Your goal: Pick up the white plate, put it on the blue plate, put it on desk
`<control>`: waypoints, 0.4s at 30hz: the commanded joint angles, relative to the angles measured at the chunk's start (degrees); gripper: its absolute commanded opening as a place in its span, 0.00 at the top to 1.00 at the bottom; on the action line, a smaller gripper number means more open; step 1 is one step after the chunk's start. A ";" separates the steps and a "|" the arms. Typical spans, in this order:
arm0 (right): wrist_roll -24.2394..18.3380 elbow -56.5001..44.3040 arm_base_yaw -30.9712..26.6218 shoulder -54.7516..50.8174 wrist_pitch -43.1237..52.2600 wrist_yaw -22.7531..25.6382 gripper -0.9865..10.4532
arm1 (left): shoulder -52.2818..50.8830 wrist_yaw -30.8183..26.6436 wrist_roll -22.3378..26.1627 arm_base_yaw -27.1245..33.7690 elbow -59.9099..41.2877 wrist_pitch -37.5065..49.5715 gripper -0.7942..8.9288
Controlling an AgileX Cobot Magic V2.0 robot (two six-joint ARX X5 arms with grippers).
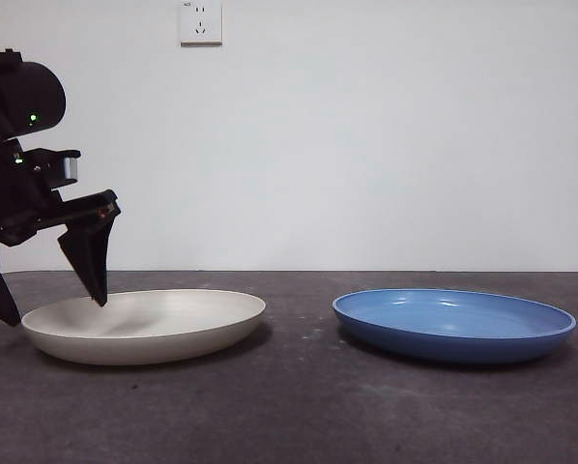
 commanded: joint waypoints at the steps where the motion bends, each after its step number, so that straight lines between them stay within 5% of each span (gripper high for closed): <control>1: 0.63 1.16 0.22 0.22 0.52 -0.13 0.52 | 1.66 -0.33 0.17 -0.15 1.44 -0.22 0.55; 12: 0.61 1.16 0.22 0.22 0.52 -0.13 0.52 | 1.99 -0.39 0.15 -0.15 1.44 -1.55 0.88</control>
